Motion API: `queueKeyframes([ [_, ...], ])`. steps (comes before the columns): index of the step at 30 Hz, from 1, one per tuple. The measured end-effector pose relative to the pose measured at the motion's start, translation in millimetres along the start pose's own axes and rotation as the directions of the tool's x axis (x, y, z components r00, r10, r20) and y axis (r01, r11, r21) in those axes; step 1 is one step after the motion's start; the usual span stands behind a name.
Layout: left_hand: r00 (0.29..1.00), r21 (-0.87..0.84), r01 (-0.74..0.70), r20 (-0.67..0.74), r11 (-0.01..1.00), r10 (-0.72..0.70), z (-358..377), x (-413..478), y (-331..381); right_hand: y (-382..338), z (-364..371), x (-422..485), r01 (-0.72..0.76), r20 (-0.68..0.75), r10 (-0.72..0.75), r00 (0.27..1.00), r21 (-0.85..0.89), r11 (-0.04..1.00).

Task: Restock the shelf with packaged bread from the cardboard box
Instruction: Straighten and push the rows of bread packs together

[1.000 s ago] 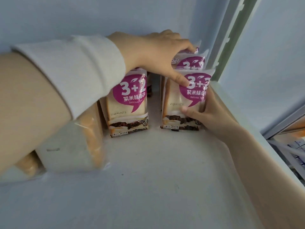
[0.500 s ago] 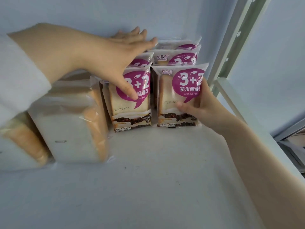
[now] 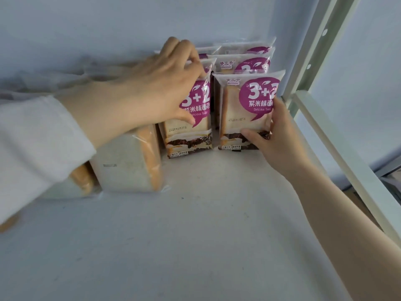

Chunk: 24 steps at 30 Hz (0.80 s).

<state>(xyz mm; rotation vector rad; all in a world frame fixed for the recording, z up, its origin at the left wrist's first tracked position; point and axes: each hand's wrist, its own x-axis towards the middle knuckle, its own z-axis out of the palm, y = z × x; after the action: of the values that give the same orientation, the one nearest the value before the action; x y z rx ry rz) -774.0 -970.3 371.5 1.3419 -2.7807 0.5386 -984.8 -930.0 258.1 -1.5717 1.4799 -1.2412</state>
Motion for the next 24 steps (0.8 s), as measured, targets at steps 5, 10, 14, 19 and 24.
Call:
queueKeyframes([
  [5,0.996,-0.376,0.025,-0.065,0.926,-0.054,3,10,-1,2,0,1,0.004,-0.074,0.001,0.997,0.068,0.998],
  [10,0.994,-0.574,0.005,-0.089,0.819,-0.068,8,14,-2,4,-3,5,0.018,0.020,-0.022,1.000,0.162,0.987],
  [14,0.994,-0.697,0.040,-0.042,0.716,-0.097,7,11,-7,6,-11,4,0.032,0.045,-0.040,0.998,0.168,0.985],
  [19,0.997,-0.724,0.041,-0.015,0.688,-0.075,4,9,-8,4,-11,0,0.013,0.014,-0.016,1.000,0.177,0.984],
  [24,0.998,-0.749,0.046,0.009,0.661,-0.060,1,7,-7,0,-1,2,0.002,-0.017,0.000,1.000,0.157,0.988],
])
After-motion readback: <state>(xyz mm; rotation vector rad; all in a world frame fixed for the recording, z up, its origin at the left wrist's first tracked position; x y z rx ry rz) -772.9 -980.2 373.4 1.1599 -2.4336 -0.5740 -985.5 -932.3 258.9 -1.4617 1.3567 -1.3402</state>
